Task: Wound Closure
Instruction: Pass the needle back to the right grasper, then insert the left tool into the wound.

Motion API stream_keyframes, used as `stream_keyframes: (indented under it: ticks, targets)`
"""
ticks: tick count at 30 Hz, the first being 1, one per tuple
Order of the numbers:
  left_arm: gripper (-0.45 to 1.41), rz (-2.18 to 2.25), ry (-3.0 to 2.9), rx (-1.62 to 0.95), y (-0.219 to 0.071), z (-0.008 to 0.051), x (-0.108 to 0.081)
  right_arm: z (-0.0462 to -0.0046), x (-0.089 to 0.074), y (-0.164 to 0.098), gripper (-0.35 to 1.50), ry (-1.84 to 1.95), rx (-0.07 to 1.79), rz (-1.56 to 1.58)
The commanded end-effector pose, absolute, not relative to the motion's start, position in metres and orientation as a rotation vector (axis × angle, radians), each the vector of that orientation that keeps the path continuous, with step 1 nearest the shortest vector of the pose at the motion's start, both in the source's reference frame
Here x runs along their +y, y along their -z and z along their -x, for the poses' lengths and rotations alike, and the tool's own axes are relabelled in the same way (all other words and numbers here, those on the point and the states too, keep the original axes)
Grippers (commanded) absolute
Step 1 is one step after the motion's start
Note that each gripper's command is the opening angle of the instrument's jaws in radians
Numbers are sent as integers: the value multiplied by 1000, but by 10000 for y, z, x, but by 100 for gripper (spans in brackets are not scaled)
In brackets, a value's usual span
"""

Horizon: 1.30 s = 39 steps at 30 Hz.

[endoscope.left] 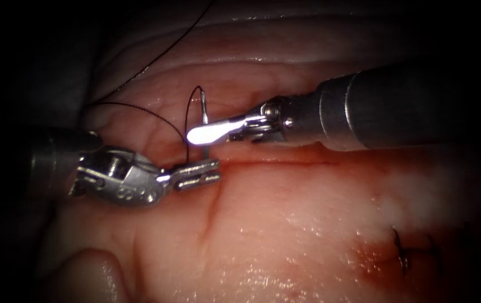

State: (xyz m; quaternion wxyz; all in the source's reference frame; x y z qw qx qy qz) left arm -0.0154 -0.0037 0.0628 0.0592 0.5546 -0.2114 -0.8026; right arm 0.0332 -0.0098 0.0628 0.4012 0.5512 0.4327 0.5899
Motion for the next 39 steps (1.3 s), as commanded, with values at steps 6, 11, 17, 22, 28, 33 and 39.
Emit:
stream_keyframes:
  ticks: [6, 11, 17, 22, 28, 33, 39]
  targets:
    - [-45, -1675, 2426, -636, -631, 161, -39, -338, -98, -633, -35, -1521, 1060, -1357]
    - [-45, -1666, 2416, -634, -631, 161, -38, -335, -95, -637, -35, -1542, 1061, -1329]
    - [-3, -1688, 2418, -587, -629, 159, -38, -327, -87, -641, -35, -1560, 1087, -1288]
    - [121, -1884, 2586, -372, -621, 149, -31, -321, -81, -647, -35, -1554, 1139, -1271]
    - [27, -2097, 2731, -66, -618, 127, -24, -319, -74, -651, -35, -1463, 1236, -1124]
    - [-40, -2110, 2798, 322, -635, 110, -17, -319, -75, -650, -35, -1390, 1285, -1036]
    - [-45, -2046, 2927, 610, -665, 104, -15, -316, -73, -648, -35, -1302, 1314, -939]
